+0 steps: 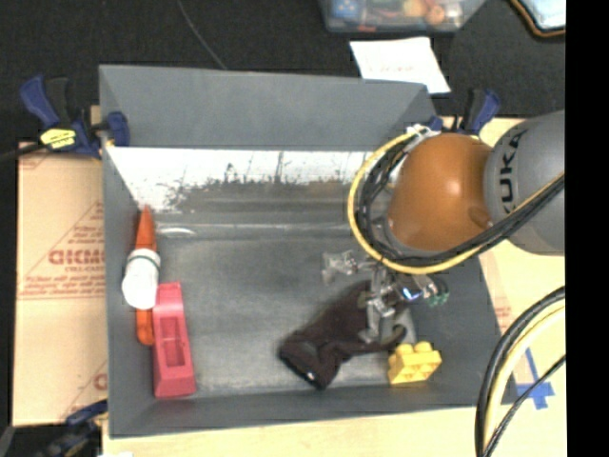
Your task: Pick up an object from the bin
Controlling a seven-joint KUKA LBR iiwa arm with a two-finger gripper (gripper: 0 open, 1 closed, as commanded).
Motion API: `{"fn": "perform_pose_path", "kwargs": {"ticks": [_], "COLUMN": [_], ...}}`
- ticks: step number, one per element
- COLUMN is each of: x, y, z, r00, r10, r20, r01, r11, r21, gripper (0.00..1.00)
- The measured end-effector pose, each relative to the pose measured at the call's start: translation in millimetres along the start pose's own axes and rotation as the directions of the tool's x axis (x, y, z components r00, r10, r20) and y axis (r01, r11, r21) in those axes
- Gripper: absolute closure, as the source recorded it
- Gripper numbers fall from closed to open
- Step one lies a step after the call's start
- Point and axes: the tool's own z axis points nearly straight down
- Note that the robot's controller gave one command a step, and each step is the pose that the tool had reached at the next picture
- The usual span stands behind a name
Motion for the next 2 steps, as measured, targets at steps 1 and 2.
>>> {"fn": "perform_pose_path", "kwargs": {"ticks": [1, 2], "x": [-20.9, -12.1], "y": [35.6, 4.6], "z": [32.0, 61.8], "r00": [0.982, 0.958], "r10": [-0.189, -0.288], "r20": [-0.005, -0.001], "r01": [0.189, 0.288], "r11": [0.982, 0.958], "r21": [-0.003, 0.004], "gripper": [0.00, 0.00]}}
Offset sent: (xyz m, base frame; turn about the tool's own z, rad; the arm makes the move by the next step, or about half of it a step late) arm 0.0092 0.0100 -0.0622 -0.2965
